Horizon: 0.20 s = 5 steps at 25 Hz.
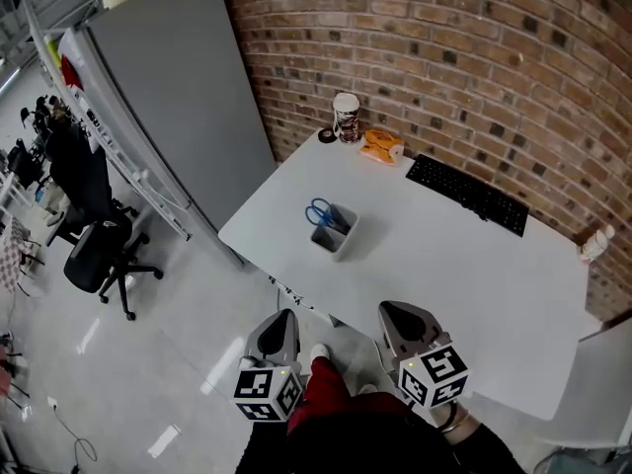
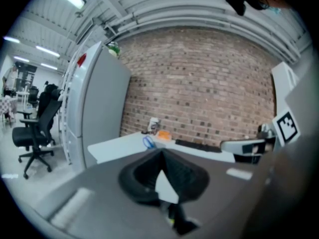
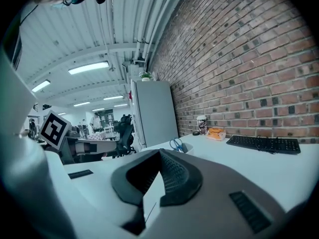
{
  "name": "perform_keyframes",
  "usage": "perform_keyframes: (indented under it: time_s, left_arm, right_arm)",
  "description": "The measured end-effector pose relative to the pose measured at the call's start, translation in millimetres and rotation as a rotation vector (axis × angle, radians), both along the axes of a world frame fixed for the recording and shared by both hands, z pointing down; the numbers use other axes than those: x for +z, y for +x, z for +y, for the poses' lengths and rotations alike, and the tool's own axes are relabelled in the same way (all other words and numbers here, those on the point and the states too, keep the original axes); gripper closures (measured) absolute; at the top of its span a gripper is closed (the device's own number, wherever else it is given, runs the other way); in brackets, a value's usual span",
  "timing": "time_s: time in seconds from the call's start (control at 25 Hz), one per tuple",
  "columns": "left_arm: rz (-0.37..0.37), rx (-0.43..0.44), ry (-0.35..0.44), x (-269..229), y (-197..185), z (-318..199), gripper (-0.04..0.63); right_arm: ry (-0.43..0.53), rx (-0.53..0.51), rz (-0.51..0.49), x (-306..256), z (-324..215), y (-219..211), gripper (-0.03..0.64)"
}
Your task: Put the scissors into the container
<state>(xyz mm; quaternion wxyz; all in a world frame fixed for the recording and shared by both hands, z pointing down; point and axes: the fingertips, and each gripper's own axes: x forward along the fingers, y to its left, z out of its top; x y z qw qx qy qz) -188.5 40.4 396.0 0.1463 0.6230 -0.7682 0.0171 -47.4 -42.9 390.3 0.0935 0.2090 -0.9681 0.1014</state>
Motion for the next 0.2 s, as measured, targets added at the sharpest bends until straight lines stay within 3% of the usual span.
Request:
perform_keyframes:
  time_s: [0.2]
  left_arm:
    - [-0.001,0.004,0.004,-3.3,7.9,10.4,0.592]
  right_arm:
    - [0.008,-0.008,-0.02,-6.1,11.4,6.4,0.609]
